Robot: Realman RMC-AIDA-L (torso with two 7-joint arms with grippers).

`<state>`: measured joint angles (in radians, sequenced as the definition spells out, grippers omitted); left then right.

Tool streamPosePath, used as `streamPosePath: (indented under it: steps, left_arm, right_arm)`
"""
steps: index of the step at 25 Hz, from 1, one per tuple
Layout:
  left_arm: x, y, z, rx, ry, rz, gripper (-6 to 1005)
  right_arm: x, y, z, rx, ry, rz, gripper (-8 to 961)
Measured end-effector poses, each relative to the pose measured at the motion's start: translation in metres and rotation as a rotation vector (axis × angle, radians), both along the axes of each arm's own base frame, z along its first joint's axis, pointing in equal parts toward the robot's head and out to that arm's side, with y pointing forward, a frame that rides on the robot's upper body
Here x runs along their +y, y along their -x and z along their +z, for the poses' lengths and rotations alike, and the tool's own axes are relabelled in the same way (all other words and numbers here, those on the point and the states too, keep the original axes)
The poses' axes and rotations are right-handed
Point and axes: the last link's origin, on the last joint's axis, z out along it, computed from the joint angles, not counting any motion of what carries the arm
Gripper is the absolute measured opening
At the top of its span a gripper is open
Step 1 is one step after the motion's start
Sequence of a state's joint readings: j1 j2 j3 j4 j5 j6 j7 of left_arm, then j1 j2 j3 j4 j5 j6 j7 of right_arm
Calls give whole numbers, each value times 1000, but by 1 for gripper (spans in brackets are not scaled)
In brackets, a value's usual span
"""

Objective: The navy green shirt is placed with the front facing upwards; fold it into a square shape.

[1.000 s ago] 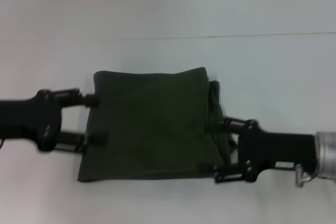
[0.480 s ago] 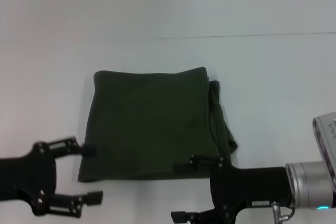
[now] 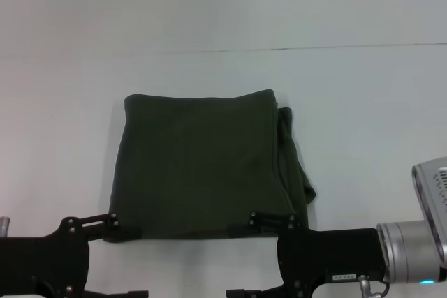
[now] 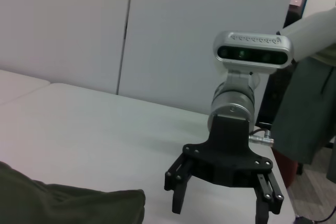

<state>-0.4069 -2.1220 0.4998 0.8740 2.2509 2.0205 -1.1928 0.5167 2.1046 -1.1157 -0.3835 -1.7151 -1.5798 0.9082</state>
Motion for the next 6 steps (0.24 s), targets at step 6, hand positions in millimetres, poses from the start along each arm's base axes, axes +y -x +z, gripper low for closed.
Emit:
streamPosePath:
  steps: [6]
  left_arm:
    - [-3,2,-5,-9,-8,-16,933]
  right_arm:
    - [-2,-2,-1,0,-4,6,934]
